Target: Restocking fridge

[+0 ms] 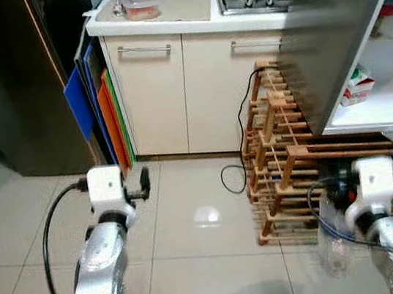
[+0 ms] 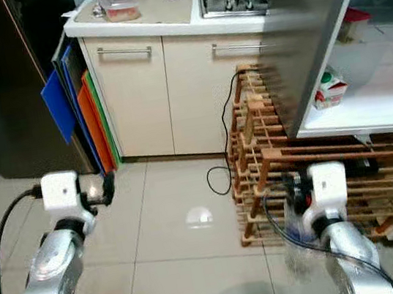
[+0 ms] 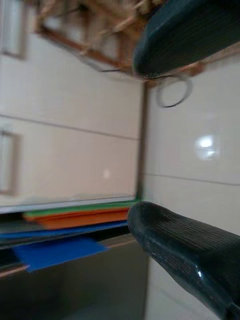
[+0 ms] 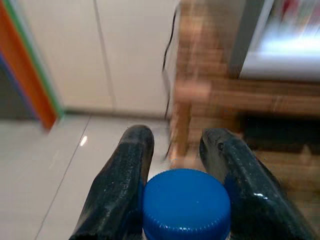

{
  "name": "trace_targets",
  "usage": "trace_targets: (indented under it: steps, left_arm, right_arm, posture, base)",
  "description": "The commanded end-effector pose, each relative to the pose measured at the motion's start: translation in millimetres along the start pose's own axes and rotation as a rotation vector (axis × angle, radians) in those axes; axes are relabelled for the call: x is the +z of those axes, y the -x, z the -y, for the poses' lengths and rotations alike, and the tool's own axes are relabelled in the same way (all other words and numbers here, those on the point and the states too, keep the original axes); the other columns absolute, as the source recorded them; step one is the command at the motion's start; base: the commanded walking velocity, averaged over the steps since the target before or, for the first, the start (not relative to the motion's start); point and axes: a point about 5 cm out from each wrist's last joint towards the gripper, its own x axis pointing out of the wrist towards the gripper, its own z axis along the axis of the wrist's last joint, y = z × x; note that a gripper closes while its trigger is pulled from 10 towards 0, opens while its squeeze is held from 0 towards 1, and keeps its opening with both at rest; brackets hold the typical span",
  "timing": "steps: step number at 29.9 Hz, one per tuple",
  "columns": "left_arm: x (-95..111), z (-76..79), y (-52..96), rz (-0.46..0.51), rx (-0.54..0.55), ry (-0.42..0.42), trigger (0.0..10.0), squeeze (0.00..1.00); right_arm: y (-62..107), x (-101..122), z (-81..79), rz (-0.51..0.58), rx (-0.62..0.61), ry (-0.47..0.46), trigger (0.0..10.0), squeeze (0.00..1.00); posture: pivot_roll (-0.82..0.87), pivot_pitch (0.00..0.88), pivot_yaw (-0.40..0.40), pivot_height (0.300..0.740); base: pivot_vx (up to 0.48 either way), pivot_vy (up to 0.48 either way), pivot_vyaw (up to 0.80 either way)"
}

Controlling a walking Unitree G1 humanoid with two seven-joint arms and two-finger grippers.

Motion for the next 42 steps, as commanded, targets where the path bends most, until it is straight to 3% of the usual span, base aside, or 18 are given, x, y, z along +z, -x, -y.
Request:
trace_targets:
  steps: [1,12,42]
  left_arm:
    - [10,14.5,0.5,0.056,-0.077,-0.029,10.0,0.0]
    - [47,38.6,-9.7,0.21,-0.158,-0.075,10.0,0.0]
    - [50,43.4,-24.6,0.22,-0.151,-0.101,10.0,0.0]
  right_arm:
    - [-3.3,23,-1.6,0.111,0.016,0.031,0.0,0.0]
    - [-13.6,56,-13.2,0.285,-0.008,0.015,0.0,0.0]
    - [-20.0,71,-21.5,0.326,-0.012,0.086,0.0,0.0]
  posture:
    - [0.06,0.044,-0.034,0.732]
    - [0.05,0.046,-0.006,0.732]
    - [0.03,0.039,-0.005,0.732]
  base:
    - [0.0,0.0,0.0]
    - [0.0,-0.386,0.0]
    - [0.0,-0.471,0.0]
